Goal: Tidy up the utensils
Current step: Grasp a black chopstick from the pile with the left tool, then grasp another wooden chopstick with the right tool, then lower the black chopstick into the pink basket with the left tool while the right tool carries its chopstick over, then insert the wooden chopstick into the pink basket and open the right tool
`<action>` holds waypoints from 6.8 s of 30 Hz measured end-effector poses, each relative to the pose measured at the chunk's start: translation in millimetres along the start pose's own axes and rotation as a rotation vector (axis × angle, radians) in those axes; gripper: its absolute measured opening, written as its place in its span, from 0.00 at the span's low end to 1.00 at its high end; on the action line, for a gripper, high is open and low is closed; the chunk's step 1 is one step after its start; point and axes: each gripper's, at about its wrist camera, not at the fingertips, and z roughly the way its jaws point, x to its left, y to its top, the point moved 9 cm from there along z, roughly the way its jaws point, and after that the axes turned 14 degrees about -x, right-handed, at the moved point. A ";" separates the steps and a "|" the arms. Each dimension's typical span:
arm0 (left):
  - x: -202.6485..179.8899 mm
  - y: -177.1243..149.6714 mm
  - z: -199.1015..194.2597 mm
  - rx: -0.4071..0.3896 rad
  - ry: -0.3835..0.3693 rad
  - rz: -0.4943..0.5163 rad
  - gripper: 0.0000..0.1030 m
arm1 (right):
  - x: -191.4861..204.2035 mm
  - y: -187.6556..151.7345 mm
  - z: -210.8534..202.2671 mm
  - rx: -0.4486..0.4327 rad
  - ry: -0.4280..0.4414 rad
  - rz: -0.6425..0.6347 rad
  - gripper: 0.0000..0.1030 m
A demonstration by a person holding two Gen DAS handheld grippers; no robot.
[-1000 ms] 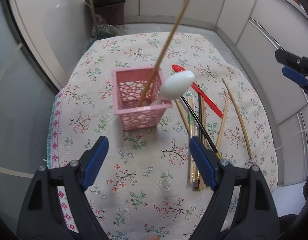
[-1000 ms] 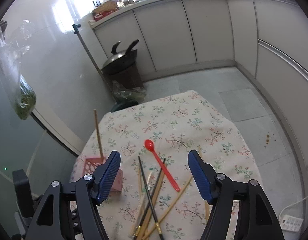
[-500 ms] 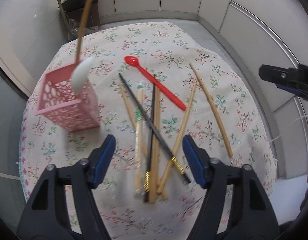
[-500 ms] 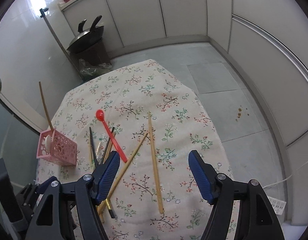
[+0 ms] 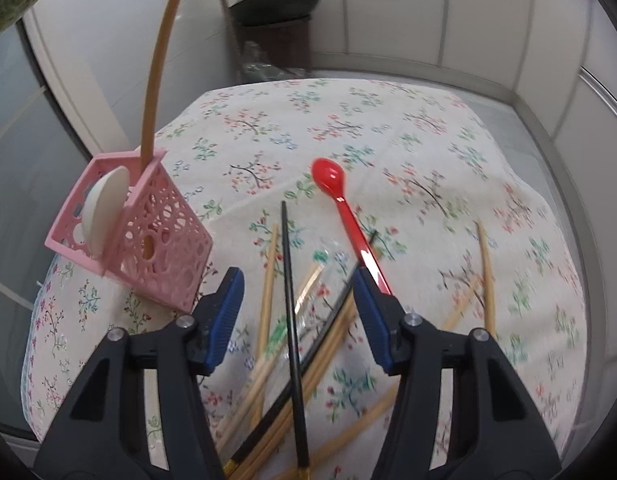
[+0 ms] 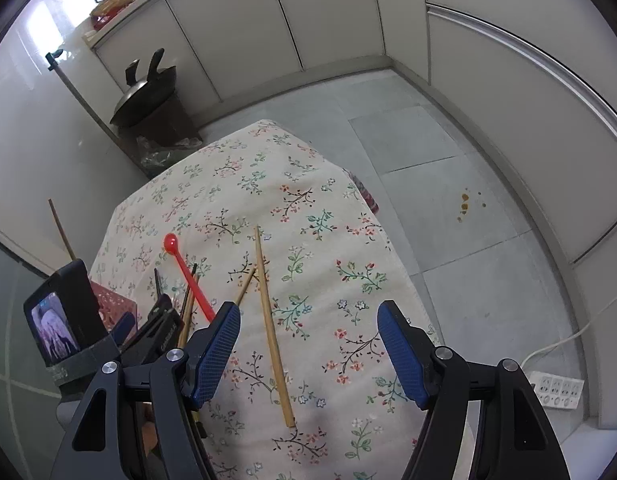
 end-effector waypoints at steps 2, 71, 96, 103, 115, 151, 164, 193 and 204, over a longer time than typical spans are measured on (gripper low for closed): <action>3.1 -0.7 11.6 0.019 0.011 -0.030 0.51 | -0.1 -0.5 3.2 0.007 0.002 0.004 0.70; 46.6 40.6 -143.0 0.017 -0.681 0.111 0.06 | 72.2 -14.6 88.4 0.074 0.061 -0.148 0.06; 148.8 152.7 -229.9 -0.508 -0.663 -0.049 0.06 | 170.7 49.5 -114.7 -0.376 0.313 -0.198 0.06; 181.7 167.0 -208.2 -0.550 -0.569 -0.117 0.06 | 196.5 54.3 -131.8 -0.414 0.367 -0.201 0.06; 180.6 146.7 -114.0 -0.397 -0.429 -0.077 0.06 | 214.6 48.9 -120.5 -0.395 0.395 -0.200 0.06; 191.6 120.0 -64.6 -0.174 -0.329 -0.090 0.55 | 263.5 43.4 -54.9 -0.330 0.490 -0.099 0.06; 211.8 80.0 -52.1 -0.059 -0.190 -0.014 0.78 | 279.6 23.8 -8.9 -0.289 0.438 -0.161 0.06; 187.1 68.2 -71.0 -0.008 -0.320 -0.059 0.80 | 233.2 50.2 -80.6 -0.385 0.411 -0.182 0.53; 155.9 48.0 -88.0 0.019 -0.389 0.022 0.81 | 139.6 28.4 -30.7 -0.208 0.187 -0.164 0.64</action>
